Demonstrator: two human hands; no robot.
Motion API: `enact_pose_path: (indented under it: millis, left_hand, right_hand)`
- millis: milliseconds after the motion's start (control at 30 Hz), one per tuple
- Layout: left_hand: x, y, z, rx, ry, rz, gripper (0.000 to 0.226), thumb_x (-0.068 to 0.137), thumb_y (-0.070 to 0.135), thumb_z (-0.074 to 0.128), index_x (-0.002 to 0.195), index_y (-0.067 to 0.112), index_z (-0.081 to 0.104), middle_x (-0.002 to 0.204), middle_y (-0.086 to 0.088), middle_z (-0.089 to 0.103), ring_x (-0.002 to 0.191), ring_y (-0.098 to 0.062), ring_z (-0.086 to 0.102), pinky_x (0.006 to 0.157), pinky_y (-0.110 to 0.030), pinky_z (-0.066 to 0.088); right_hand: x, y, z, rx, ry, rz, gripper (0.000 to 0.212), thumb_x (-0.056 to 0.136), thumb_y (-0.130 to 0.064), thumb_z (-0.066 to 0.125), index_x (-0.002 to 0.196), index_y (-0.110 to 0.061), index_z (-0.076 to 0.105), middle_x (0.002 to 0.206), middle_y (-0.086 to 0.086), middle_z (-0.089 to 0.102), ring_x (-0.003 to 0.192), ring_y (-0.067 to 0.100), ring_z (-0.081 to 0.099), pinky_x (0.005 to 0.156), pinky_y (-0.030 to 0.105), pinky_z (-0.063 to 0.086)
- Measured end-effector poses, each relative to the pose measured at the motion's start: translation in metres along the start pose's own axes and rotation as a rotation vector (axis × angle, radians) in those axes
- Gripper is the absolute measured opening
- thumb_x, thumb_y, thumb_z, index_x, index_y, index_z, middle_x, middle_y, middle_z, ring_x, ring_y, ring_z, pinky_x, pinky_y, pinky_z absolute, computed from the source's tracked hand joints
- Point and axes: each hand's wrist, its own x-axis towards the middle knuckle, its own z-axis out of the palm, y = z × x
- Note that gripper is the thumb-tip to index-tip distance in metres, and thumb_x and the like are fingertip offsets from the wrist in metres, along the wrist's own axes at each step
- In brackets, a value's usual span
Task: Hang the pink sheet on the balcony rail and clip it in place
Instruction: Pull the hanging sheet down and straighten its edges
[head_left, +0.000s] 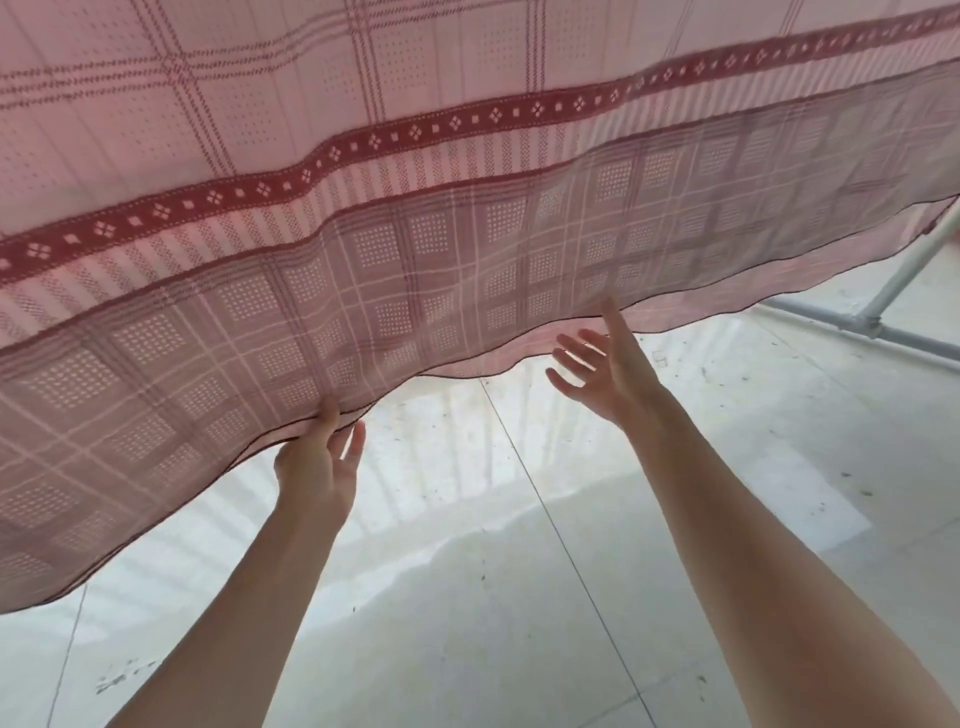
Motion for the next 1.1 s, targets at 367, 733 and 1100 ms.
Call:
enact_pose_path:
  millis: [367,733,1100]
  left_hand:
    - [0.004,0.002,-0.005,-0.048,-0.084,-0.024,0.013,0.087,0.008,0.059,0.095,0.016,0.063,0.096,0.003,0.066,0.092,-0.01,0.064,0.08,-0.031,0.05]
    - [-0.001,-0.01,0.002,-0.064,-0.256,-0.063,0.019,0.087,0.01,0.055,0.072,0.018,0.064,0.077,0.007,0.069,0.085,-0.01,0.068,0.083,-0.032,0.049]
    - [-0.008,0.01,-0.003,-0.198,-0.079,0.027,0.02,0.087,0.001,0.053,0.073,0.014,0.048,0.085,-0.001,0.061,0.093,-0.016,0.063,0.087,-0.035,0.051]
  right_hand:
    - [0.036,0.005,0.01,0.399,0.085,-0.153,0.006,0.089,-0.013,0.061,0.083,-0.014,0.061,0.076,-0.005,0.058,0.074,0.01,0.057,0.063,0.025,0.049]
    - [0.05,0.022,-0.018,0.37,0.132,-0.183,0.008,0.092,-0.02,0.056,0.1,-0.018,0.059,0.092,-0.005,0.061,0.094,0.011,0.057,0.072,0.028,0.047]
    - [0.016,0.052,0.013,0.423,-0.087,-0.01,0.043,0.08,-0.049,0.064,0.113,-0.023,0.061,0.127,0.001,0.057,0.118,0.018,0.053,0.091,0.039,0.047]
